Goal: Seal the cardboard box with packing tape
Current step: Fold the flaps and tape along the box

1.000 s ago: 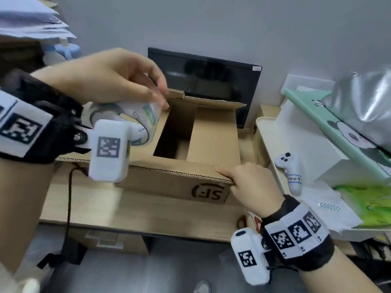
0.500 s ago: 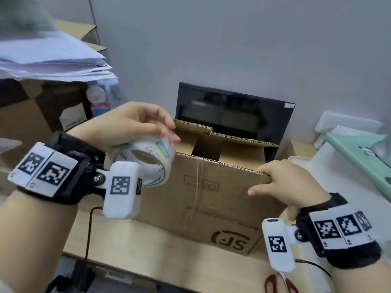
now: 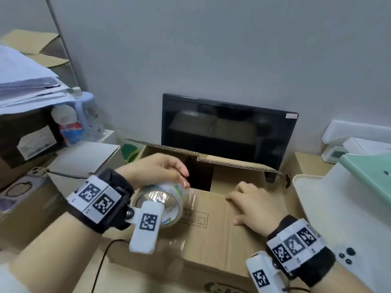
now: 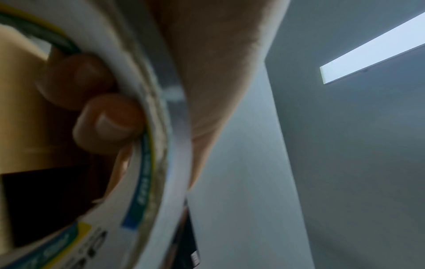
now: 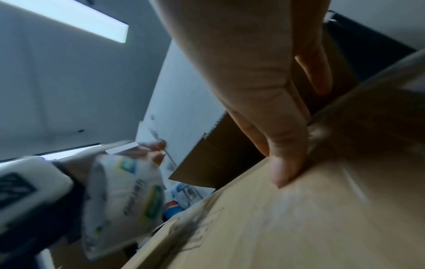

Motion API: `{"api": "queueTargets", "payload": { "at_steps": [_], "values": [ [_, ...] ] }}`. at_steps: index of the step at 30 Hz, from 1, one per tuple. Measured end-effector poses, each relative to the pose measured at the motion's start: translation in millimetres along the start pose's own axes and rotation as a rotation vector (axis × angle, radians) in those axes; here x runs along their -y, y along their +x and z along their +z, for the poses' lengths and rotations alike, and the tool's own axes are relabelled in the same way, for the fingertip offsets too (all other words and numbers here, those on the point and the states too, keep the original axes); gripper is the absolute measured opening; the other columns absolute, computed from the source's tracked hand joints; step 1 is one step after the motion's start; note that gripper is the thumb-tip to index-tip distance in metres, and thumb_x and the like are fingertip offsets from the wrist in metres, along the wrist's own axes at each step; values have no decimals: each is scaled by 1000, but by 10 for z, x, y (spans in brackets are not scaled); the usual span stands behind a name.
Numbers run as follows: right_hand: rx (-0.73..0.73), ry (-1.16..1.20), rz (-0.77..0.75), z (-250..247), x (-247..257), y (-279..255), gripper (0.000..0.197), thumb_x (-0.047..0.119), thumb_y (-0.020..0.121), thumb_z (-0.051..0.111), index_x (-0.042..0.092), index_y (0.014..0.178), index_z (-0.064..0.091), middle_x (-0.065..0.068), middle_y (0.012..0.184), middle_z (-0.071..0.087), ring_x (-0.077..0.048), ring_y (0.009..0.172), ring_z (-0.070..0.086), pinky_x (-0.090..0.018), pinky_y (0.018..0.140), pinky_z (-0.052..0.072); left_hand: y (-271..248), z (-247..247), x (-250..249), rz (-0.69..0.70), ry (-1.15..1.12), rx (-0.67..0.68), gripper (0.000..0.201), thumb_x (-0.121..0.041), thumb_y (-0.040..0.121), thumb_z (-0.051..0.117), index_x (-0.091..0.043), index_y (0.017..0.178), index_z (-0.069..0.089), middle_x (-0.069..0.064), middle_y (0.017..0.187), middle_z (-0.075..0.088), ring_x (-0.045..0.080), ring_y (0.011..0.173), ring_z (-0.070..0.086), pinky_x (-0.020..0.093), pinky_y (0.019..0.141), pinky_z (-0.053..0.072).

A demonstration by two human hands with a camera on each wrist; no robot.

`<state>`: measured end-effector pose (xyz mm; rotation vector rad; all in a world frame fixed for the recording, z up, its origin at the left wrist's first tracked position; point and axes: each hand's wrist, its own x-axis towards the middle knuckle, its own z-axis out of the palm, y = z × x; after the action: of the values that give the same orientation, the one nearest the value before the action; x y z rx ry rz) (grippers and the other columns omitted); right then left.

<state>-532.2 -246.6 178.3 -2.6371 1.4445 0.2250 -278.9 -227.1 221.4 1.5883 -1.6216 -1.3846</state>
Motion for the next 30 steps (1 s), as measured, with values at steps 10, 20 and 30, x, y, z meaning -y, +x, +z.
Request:
{"api": "queueTargets", "payload": {
  "at_steps": [10,20,30],
  "values": [
    [-258,358,-63,-580,322,786,61,23,84,65,29,138,38,8,138,44,-11,126,43,-25,100,37,516,-144,345,-175,-481,340,9,0,73,63,-7,77,60,17,85,69,24,77,68,31,70,56],
    [-254,236,26,-351,433,1087,36,18,87,53,32,120,56,9,114,61,-14,105,56,-22,73,37,854,-378,413,-353,-683,268,52,-61,74,54,-10,82,58,9,83,73,7,31,33,16,36,18],
    [-206,153,-3,-406,403,1176,29,31,86,59,30,115,62,11,112,63,-12,102,58,-21,75,33,846,-274,481,-353,-823,313,38,-33,89,46,-3,84,68,7,77,73,5,27,32,14,32,21]
  ]
}}
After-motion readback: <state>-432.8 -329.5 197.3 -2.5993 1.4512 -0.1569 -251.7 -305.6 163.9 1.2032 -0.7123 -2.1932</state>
